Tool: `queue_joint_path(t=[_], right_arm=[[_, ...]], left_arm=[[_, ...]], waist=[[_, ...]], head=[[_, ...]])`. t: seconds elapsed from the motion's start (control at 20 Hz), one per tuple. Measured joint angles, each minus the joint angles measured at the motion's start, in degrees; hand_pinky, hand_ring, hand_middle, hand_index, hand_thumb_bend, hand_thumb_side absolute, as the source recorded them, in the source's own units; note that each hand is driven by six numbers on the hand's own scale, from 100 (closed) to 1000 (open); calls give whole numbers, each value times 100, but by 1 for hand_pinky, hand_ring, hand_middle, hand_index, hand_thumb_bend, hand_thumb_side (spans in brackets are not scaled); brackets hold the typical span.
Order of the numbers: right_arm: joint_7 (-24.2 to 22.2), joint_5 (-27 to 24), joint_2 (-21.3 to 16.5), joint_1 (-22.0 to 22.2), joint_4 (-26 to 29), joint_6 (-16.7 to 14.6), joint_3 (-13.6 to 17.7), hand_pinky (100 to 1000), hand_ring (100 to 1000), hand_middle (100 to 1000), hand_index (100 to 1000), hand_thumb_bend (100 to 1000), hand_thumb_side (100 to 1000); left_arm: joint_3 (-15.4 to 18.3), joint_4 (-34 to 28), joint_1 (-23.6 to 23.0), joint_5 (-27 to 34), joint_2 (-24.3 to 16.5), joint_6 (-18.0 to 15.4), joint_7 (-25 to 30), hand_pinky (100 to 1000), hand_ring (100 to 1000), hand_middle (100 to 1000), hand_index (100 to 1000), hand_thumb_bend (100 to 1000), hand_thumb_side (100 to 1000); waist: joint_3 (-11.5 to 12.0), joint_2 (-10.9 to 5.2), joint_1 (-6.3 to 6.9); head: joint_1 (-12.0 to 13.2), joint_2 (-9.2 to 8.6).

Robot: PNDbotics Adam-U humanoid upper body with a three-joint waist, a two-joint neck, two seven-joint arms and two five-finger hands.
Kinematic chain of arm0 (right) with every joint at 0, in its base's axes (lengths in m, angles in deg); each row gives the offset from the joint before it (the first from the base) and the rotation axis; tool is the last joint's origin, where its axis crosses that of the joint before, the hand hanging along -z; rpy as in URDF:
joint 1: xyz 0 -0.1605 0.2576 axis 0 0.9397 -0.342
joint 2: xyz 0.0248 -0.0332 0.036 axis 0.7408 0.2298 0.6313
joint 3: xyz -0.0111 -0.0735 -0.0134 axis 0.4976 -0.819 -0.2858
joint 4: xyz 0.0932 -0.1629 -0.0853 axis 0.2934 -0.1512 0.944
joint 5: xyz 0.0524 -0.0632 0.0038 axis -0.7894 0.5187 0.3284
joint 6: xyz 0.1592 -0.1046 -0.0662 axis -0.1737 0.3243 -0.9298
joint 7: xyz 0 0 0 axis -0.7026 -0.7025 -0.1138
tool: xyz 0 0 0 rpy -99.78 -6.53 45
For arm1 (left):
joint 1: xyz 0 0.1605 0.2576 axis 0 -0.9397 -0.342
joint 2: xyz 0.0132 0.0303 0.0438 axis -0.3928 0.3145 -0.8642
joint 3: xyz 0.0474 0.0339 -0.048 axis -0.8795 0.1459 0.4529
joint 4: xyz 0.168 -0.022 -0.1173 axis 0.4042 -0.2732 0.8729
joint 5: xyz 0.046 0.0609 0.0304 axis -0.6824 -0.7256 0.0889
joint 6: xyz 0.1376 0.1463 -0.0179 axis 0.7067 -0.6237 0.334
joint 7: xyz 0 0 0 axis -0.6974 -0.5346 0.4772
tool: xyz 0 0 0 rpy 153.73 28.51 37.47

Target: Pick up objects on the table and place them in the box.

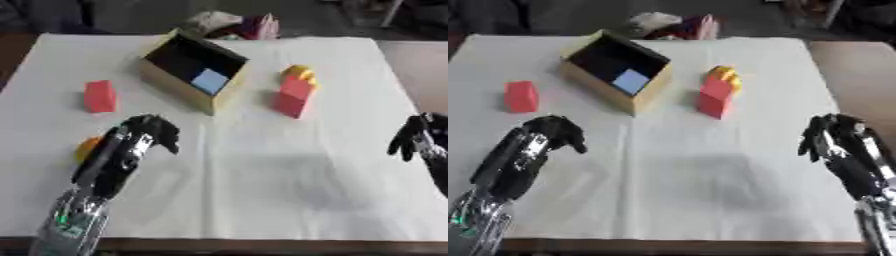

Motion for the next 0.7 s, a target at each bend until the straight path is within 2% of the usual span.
queue_joint_path(t=[0.5,0.6,0.7], right_arm=[[-2,-1,0,0,0,-1,0,376,248,241,492,100,462],[-4,-1,0,0,0,-3,0,377,250,243,495,100,464],[-12,-1,0,0,0,-6,0,383,254,249,501,100,468]], left_arm=[[4,0,0,-2,0,-1,-8,591,497,500,627,100,757],[12,-2,0,-5,-2,-3,-12,592,499,502,629,100,737],[41,-16,0,-23,-14,-17,-26,600,511,514,639,100,667]], waist=[[0,-1,1],[0,-1,1],[-1,-1,1]], head=[[-14,0],[-27,0],[-28,0]])
